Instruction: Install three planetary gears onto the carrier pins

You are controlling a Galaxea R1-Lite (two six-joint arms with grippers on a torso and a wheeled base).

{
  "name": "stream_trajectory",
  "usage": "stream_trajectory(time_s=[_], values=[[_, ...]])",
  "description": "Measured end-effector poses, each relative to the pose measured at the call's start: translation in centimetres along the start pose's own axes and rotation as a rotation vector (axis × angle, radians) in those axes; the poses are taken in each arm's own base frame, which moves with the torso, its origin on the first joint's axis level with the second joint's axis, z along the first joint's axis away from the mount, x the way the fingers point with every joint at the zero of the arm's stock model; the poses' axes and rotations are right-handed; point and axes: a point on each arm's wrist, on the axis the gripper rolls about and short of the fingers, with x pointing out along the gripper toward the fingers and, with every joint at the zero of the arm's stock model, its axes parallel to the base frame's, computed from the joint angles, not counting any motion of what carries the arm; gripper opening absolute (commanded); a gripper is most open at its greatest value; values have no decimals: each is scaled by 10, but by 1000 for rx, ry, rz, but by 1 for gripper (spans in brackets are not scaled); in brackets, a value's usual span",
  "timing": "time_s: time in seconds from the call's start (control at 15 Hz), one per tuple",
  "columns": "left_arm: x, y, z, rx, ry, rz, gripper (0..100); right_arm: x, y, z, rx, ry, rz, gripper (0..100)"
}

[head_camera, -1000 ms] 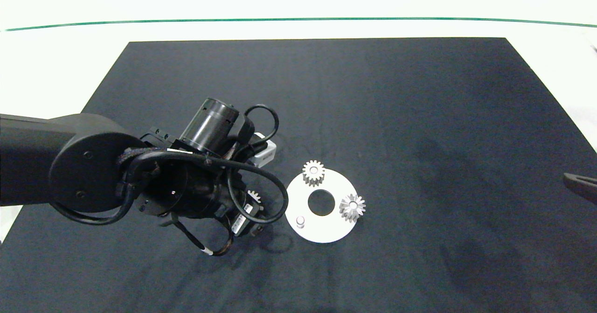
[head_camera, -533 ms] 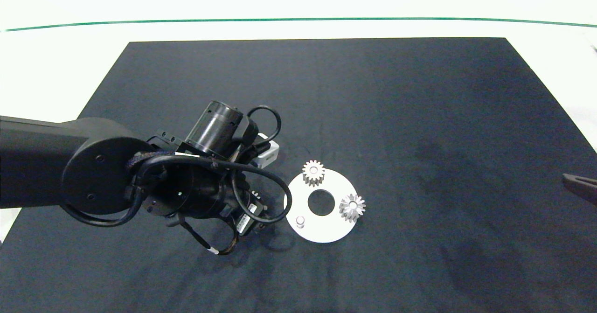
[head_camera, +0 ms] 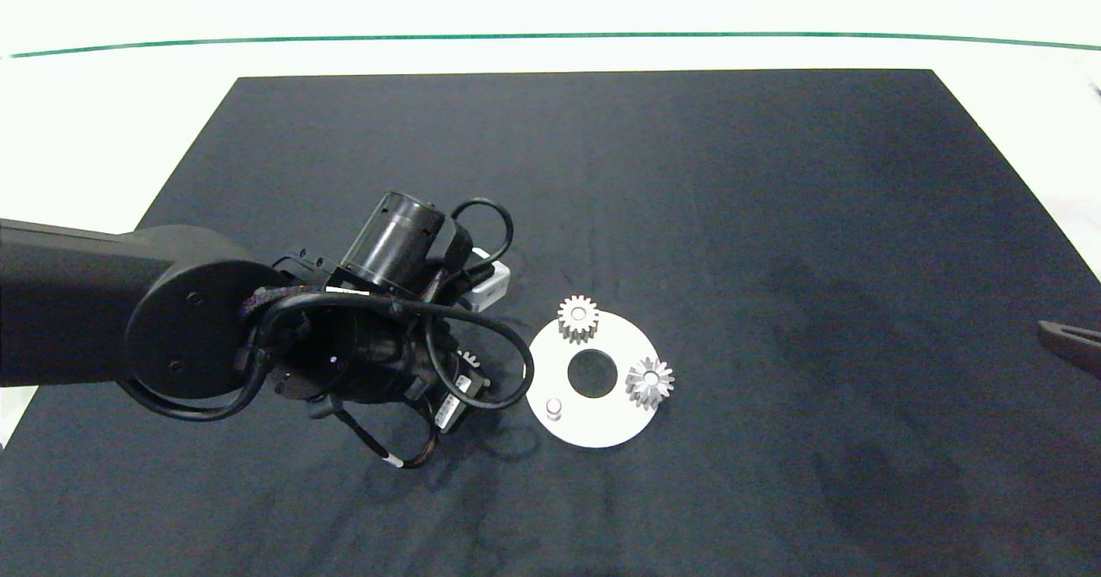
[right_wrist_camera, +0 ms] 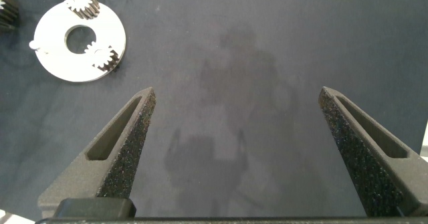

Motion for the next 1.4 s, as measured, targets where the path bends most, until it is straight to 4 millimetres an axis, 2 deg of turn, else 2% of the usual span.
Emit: stream_trajectory(time_s=[0.8,1.4], values=[[3,3,-3,-38,-15,10,48,1,1,-2,-5,8,2,100],[6,1,-6,-73,-96,23,30,3,2,-2,-7,11,2,100]])
